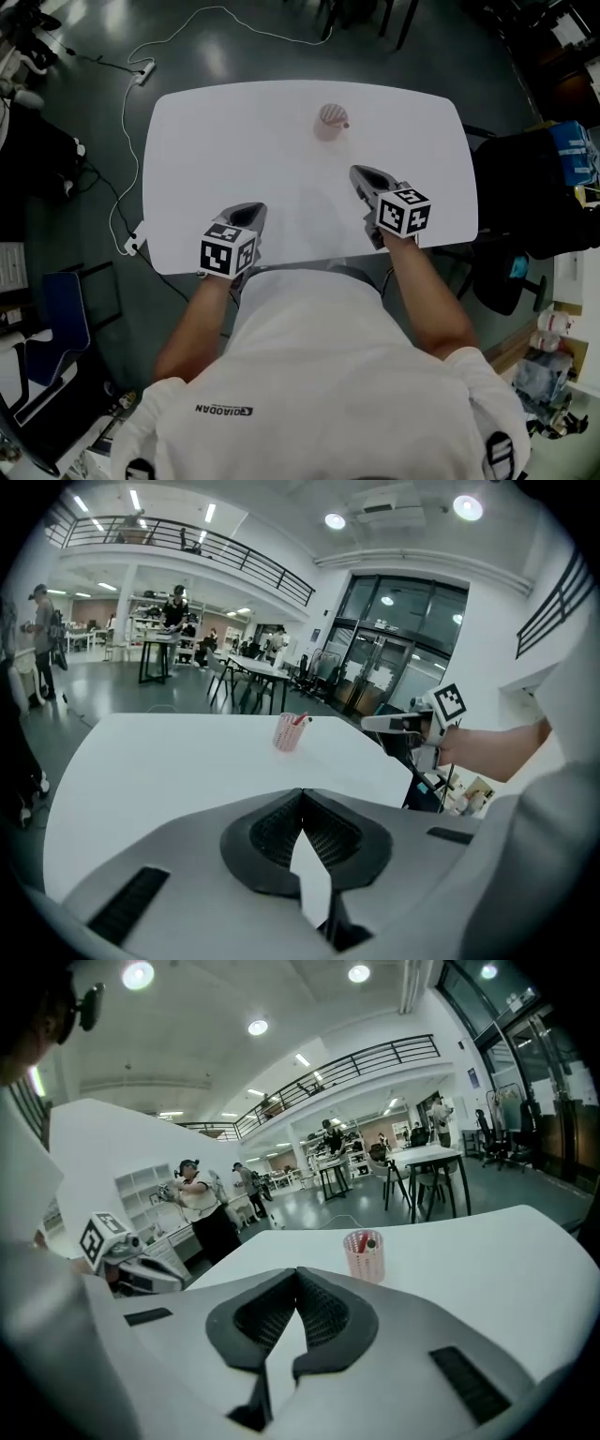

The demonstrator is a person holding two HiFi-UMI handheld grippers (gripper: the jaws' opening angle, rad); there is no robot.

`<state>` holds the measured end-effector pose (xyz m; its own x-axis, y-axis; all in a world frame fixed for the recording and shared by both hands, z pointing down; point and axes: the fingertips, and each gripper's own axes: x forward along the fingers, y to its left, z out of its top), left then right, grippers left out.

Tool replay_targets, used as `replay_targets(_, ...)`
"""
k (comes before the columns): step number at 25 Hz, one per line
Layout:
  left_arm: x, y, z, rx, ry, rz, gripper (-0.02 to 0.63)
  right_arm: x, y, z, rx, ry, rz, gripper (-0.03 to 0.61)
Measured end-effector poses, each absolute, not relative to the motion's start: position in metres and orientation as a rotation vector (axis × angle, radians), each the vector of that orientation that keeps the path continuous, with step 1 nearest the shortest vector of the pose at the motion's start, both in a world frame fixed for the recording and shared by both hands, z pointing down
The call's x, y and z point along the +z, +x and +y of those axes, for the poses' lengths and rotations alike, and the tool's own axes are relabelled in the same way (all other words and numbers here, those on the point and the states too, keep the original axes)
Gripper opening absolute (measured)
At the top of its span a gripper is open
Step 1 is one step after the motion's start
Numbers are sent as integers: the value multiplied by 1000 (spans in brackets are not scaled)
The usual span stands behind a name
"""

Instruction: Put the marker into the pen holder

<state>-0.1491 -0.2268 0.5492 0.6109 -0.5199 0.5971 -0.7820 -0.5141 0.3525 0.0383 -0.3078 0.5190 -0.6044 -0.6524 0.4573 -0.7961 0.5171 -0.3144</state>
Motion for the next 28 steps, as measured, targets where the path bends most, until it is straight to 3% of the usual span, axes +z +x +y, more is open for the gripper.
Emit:
replay_targets(10, 507, -92, -186, 492, 2295, -1000, 26, 487, 58, -215, 702, 1123, -2594, 18)
replay_targets(21, 489, 21, -86, 487, 2336, -979, 26, 470, 143, -94, 669, 1095, -2638, 18)
replay_targets(28, 495, 46, -25, 530, 2301, -1035, 26, 482, 177, -35, 719, 1048, -2664, 18)
